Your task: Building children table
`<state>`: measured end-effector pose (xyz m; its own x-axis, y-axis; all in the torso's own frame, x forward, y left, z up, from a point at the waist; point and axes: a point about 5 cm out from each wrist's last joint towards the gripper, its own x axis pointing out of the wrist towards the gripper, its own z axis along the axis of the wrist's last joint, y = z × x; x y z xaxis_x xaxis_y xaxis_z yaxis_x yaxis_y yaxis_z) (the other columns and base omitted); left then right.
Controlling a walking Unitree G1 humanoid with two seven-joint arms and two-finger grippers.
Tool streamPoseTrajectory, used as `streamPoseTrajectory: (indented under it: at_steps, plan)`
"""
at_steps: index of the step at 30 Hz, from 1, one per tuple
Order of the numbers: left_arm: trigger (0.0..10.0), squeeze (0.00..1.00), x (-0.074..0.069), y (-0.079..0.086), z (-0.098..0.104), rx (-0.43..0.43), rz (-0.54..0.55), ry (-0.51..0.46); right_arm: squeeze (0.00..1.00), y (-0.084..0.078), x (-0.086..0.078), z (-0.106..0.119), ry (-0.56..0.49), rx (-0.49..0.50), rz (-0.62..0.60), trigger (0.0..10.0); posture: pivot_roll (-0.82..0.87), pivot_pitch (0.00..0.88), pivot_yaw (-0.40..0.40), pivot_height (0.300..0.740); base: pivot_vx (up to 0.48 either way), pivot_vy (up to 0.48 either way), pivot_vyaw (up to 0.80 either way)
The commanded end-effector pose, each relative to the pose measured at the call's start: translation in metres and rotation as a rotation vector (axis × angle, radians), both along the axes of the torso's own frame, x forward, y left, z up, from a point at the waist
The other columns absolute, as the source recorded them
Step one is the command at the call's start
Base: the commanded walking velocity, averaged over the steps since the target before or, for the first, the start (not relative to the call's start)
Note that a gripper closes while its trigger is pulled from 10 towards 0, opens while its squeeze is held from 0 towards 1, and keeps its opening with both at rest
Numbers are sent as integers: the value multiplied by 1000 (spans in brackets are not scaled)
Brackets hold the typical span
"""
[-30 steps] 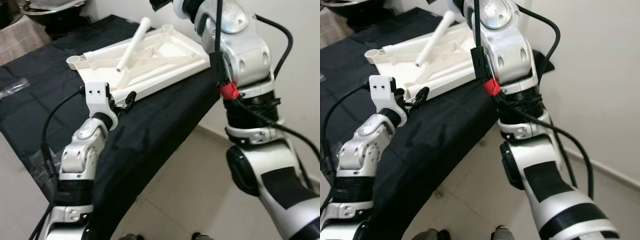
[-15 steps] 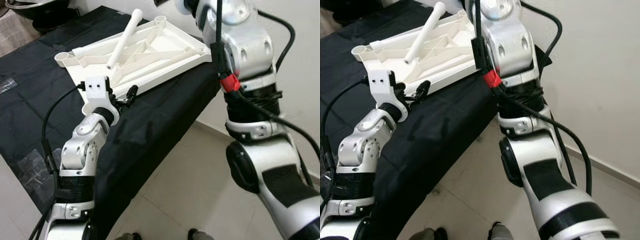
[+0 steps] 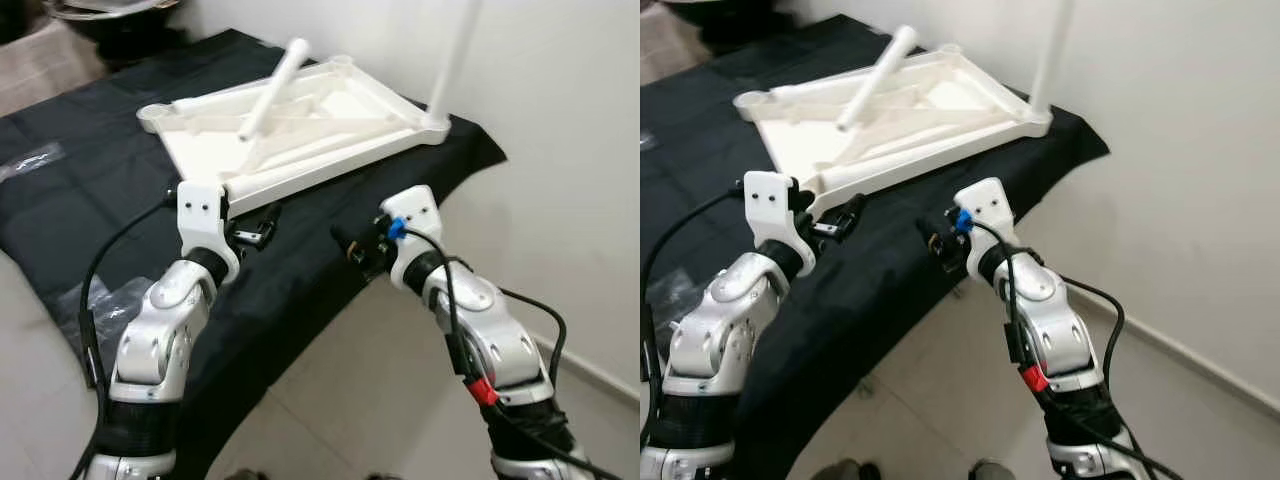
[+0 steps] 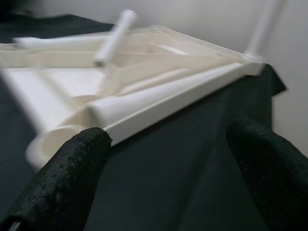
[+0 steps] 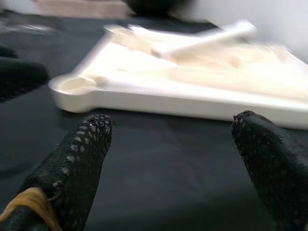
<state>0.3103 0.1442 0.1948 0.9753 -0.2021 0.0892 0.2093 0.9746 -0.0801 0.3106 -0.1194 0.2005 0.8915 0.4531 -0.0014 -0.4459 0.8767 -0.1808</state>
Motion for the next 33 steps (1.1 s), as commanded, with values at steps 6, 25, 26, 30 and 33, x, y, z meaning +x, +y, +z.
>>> streamPoseTrajectory:
  at_steps: [6,25,26,30,33]
  plan:
    - [10000,0,-2,-13,2,18,-37,-32,0,-9,-4,-10,-17,-119,-51,10000,-96,0,10,740,376,0,258]
    - [10000,0,-7,-29,-2,-6,-109,-40,0,-6,-1,-9,-32,-111,-65,10000,-98,0,23,740,260,0,129]
    - [10000,0,-8,-32,-5,-4,-116,-28,0,-5,-1,-9,-31,-111,-58,10000,-98,0,24,740,0,-480,0]
    - [10000,0,-10,-36,-9,3,-123,-9,0,-4,-2,-9,-31,-112,-50,10000,-99,0,25,740,0,-480,0]
    - [10000,0,-10,-37,-11,-6,-122,1,0,-4,-3,-10,-27,-116,-48,10000,-101,0,27,740,0,-480,0]
